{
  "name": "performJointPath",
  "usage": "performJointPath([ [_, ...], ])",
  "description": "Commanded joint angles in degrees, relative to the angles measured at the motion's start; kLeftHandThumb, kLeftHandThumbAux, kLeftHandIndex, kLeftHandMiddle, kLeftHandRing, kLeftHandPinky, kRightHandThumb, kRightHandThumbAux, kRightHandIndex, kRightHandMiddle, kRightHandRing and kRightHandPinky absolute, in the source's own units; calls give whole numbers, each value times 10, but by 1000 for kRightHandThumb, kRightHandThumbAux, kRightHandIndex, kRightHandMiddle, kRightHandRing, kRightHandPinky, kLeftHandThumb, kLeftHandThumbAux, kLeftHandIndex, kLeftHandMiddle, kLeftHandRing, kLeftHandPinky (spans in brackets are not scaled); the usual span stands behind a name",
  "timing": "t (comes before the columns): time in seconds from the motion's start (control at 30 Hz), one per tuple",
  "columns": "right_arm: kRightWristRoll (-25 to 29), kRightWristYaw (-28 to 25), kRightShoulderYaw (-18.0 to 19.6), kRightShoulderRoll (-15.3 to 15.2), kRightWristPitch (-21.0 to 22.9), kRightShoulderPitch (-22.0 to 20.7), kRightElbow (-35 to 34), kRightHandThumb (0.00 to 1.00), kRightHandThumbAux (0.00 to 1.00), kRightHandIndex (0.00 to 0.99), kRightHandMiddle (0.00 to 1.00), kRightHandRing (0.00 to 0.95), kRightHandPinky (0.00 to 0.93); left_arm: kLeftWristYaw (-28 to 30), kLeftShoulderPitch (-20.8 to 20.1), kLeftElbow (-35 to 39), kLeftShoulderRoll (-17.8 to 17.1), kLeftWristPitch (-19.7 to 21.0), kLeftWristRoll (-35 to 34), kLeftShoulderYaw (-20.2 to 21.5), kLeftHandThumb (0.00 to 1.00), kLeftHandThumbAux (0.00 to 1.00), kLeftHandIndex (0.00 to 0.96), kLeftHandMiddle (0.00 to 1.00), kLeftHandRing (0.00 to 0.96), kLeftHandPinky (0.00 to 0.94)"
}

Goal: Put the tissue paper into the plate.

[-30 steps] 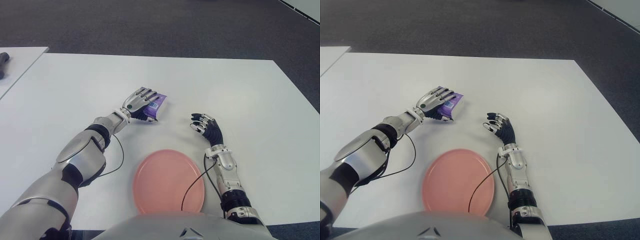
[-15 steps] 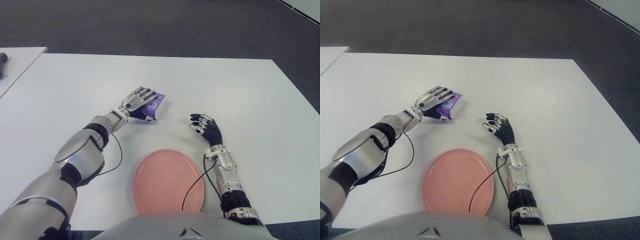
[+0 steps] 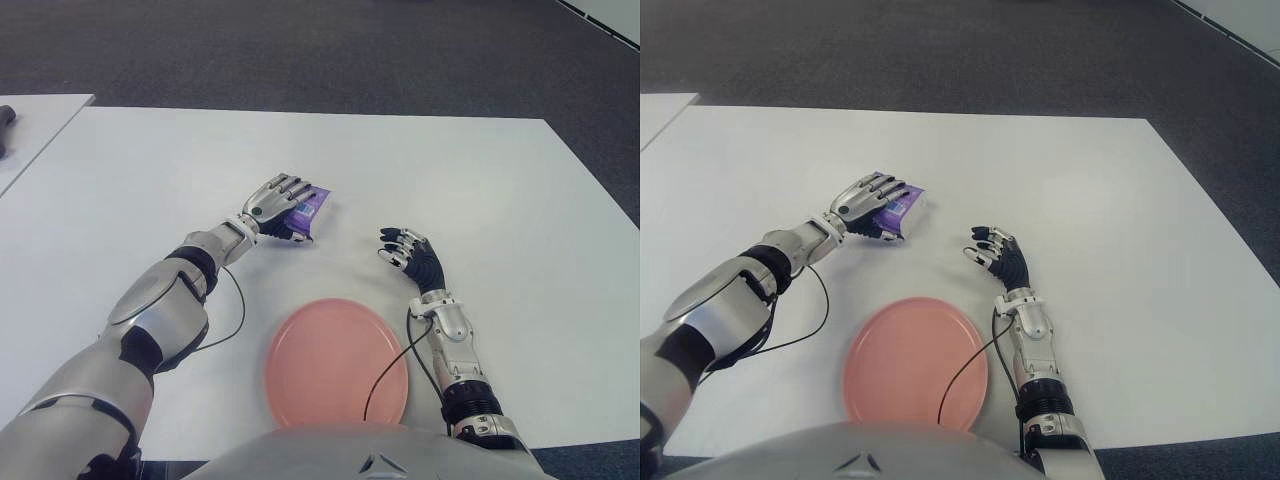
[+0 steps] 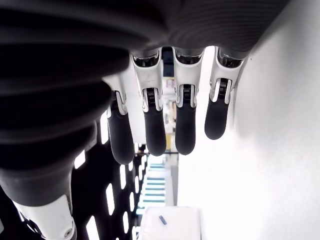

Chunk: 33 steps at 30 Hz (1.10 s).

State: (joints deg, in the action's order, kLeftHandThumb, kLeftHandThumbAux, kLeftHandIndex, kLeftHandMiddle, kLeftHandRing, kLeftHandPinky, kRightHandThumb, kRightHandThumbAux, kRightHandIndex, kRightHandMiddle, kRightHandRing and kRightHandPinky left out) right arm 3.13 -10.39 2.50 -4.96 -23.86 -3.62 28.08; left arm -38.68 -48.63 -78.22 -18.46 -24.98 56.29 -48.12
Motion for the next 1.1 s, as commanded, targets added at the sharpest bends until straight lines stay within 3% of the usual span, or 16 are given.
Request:
performJointPath([
  [0.03, -4, -1, -3, 0, 30, 39, 25, 677, 732, 404, 329, 306, 305, 40, 29, -12, 0, 3, 7, -8, 316, 192, 0, 0, 0, 0],
  [0.8, -3, -2, -6, -1, 47, 65, -15, 678, 733, 405, 333, 308, 308, 46, 40, -12, 4, 2, 3, -10, 323, 166, 0, 0, 0, 0],
  [1.1, -1, -10, -7, -8, 49, 77, -31, 676, 733, 404, 335, 308, 305, 27, 44, -10, 10, 20, 3, -12, 350, 184, 0, 0, 0, 0],
])
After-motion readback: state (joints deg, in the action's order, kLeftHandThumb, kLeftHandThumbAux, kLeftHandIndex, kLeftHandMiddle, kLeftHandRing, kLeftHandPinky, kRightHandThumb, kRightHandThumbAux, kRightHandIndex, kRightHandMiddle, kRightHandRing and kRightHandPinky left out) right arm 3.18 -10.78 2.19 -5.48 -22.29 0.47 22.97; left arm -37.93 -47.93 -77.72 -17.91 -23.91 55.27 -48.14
